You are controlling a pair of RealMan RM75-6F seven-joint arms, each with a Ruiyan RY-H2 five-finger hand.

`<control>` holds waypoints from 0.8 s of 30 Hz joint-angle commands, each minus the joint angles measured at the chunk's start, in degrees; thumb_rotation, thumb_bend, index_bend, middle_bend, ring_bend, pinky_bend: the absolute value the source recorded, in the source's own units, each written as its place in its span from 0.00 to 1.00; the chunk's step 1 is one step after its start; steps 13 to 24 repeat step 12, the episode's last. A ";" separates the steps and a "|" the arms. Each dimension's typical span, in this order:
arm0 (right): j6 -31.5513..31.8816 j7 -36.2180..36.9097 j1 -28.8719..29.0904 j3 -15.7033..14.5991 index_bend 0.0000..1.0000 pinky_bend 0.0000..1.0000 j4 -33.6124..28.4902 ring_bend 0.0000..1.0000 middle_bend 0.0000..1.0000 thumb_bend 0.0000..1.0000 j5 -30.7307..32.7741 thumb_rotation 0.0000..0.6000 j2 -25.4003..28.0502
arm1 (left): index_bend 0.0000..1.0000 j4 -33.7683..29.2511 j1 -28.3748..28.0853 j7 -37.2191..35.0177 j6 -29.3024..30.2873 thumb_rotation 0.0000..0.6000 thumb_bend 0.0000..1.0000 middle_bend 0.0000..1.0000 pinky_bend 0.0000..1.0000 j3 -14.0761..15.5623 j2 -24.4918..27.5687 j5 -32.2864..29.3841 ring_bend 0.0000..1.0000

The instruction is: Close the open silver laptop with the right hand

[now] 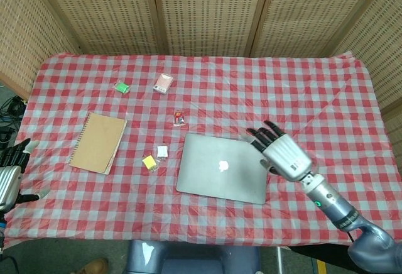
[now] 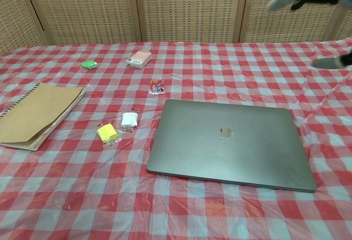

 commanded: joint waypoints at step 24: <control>20.47 -7.50 -22.92 -1.78 0.00 0.00 -3.47 0.00 0.00 0.00 11.30 1.00 -3.19 | 0.00 0.21 2.45 -3.52 4.24 1.00 0.00 0.00 0.00 2.64 1.10 8.54 0.00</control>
